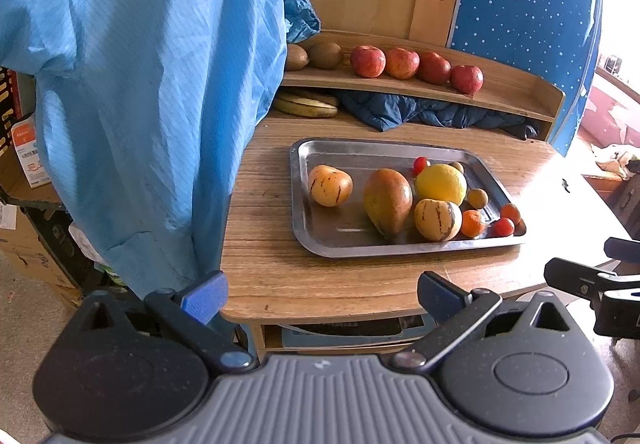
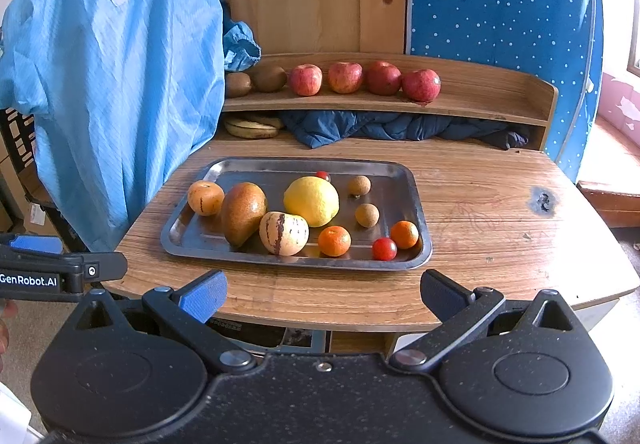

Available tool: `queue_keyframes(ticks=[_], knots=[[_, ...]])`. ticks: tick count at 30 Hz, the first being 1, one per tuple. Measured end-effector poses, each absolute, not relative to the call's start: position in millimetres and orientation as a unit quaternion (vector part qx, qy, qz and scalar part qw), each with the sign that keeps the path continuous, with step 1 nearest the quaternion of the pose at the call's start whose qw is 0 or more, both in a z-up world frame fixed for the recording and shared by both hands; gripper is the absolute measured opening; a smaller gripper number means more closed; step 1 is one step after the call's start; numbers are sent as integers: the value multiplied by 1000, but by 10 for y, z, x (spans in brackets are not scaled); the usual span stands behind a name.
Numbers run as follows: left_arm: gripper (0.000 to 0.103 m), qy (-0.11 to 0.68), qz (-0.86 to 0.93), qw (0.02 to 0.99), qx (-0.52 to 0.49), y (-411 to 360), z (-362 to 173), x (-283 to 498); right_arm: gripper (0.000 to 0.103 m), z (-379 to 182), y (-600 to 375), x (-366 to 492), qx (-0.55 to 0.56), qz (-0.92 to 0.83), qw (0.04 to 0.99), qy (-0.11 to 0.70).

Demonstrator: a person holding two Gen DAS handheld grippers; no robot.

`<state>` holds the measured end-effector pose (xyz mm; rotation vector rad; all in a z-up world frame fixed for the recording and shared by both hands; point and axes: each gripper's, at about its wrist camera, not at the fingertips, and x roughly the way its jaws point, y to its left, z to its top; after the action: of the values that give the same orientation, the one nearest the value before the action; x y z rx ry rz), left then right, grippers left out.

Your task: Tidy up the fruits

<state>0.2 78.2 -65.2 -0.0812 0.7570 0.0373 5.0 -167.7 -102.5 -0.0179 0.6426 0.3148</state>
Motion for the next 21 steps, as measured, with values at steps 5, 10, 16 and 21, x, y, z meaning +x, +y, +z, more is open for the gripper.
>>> queue_keyframes(ticks=[5, 10, 16, 21], knots=[[103, 371, 17, 927, -39, 763, -666, 29, 102, -1041, -1686, 76, -10, 155, 935, 318], [103, 372, 18, 928, -34, 743, -652, 44, 102, -1041, -1688, 99, -10, 157, 934, 319], [103, 373, 24, 927, -10, 667, -643, 82, 102, -1059, -1699, 143, -15, 162, 933, 322], [102, 367, 19, 930, -12, 662, -623, 79, 102, -1057, -1707, 155, -15, 163, 932, 323]])
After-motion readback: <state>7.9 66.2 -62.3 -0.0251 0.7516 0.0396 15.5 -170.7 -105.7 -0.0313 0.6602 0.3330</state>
